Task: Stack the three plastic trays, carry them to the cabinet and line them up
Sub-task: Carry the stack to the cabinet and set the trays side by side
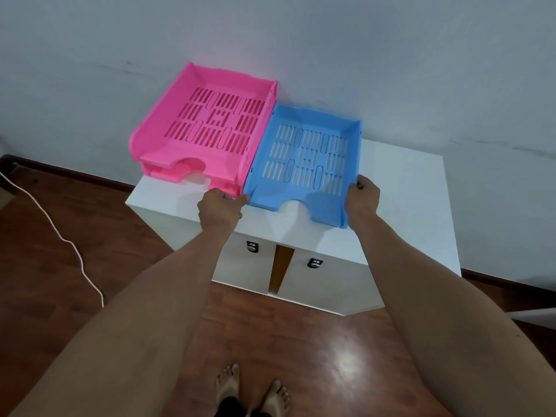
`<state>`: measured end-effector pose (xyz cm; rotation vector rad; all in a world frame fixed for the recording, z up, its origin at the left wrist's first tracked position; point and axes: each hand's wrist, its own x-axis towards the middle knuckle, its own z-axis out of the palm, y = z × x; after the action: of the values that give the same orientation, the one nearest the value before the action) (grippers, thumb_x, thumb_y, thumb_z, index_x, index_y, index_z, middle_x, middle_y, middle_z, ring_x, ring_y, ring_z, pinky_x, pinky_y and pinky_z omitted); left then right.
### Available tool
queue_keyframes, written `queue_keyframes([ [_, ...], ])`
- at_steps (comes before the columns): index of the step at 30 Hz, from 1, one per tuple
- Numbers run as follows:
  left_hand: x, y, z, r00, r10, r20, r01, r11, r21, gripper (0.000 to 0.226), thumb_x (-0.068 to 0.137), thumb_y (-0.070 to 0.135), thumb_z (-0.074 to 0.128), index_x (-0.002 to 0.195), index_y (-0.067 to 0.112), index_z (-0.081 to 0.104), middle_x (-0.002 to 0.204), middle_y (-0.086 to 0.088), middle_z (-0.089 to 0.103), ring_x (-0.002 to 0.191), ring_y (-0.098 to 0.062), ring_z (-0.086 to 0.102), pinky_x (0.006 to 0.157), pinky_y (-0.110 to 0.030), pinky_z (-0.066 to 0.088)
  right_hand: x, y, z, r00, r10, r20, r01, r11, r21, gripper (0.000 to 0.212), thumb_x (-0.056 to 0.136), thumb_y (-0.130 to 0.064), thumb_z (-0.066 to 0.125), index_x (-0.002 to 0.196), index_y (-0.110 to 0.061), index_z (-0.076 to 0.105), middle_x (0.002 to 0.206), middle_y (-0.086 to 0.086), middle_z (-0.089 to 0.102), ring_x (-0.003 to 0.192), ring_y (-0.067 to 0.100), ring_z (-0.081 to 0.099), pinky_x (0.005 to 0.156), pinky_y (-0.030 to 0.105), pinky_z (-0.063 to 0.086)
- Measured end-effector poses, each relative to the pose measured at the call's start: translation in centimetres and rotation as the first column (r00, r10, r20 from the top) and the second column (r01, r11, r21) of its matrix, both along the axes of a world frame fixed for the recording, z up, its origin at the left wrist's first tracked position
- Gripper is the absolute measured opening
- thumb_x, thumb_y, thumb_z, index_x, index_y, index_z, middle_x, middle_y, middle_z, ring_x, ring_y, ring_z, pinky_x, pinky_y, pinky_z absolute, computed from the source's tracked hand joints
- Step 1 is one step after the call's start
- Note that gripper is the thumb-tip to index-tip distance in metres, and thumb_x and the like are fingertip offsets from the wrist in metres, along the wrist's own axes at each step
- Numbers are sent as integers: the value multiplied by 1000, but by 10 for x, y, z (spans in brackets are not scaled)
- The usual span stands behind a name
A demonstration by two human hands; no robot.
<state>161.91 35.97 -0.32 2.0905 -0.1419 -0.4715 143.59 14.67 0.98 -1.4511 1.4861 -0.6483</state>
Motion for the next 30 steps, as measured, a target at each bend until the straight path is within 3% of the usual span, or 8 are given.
queue_keyframes([
  [7, 0, -6, 2, 999, 37, 12, -38, 998, 56, 50, 74, 49, 85, 85, 5, 66, 69, -8, 74, 56, -19, 73, 69, -42, 64, 5, -11, -3, 1000, 17, 18, -17, 1000, -13, 37, 93, 5, 37, 69, -21, 27, 68, 0, 27, 61, 16, 22, 56, 29, 21],
  [11, -3, -4, 4, 999, 31, 27, -32, 998, 62, 48, 76, 49, 84, 84, 6, 64, 74, -9, 75, 57, -18, 73, 65, -36, 62, 0, -13, -8, 999, -4, 41, 5, 1000, -28, 24, 97, 0, 44, 79, -16, 47, 71, -2, 35, 62, 17, 29, 61, 32, 29],
  [13, -3, -2, 6, 999, 3, 32, -5, 998, 67, 43, 77, 46, 83, 79, 9, 62, 73, -10, 75, 63, -23, 75, 67, -38, 62, -2, -12, -4, 999, -9, 36, 9, 1000, -9, 25, 103, -12, 53, 126, -14, 64, 102, 2, 60, 87, 21, 59, 84, 34, 46],
  [14, -4, -1, 9, 999, -21, 41, 18, 997, 75, 41, 76, 45, 83, 76, 10, 61, 72, -9, 74, 66, -25, 75, 69, -40, 62, -2, -8, 2, 999, -19, -41, 18, 999, -36, 42, 104, -19, 56, 145, -14, 54, 128, 6, 60, 112, 25, 62, 100, 35, 45],
  [16, -4, 5, 17, 995, -76, 69, 69, 993, 94, 39, 75, 46, 82, 73, 12, 62, 71, -8, 74, 70, -26, 74, 72, -42, 62, 0, 1, 14, 976, -65, -208, 29, 985, -172, 49, 102, -24, 58, 150, -15, 49, 145, 11, 52, 129, 31, 57, 111, 45, 40],
  [22, 20, 26, 59, 965, -156, 211, 142, 987, 80, 21, 77, 34, 71, 69, 20, 59, 71, -5, 72, 70, -26, 74, 74, -42, 62, 35, 38, 57, 997, 78, -1, -76, 960, -269, 37, 97, -10, 56, 133, -9, 64, 134, 12, 62, 119, 26, 64, 106, 42, 51],
  [26, 59, 34, 85, 943, -151, 297, 139, 988, 59, 17, 85, 25, 70, 83, 8, 66, 74, -6, 71, 73, -25, 69, 68, -30, 53, 72, 58, 80, 985, 155, 70, -134, 961, -241, 37, 94, -3, 53, 129, -5, 67, 127, 12, 67, 116, 29, 66, 99, 42, 56],
  [30, 105, 43, 95, 907, -153, 394, 123, 987, 100, 8, 87, 17, 66, 89, 9, 69, 79, -3, 68, 82, -26, 67, 76, -30, 53, 108, 70, 91, 976, 209, 56, -185, 941, -282, 38, 97, -5, 49, 132, -8, 64, 122, 10, 68, 97, 23, 66, 76, 29, 52],
])
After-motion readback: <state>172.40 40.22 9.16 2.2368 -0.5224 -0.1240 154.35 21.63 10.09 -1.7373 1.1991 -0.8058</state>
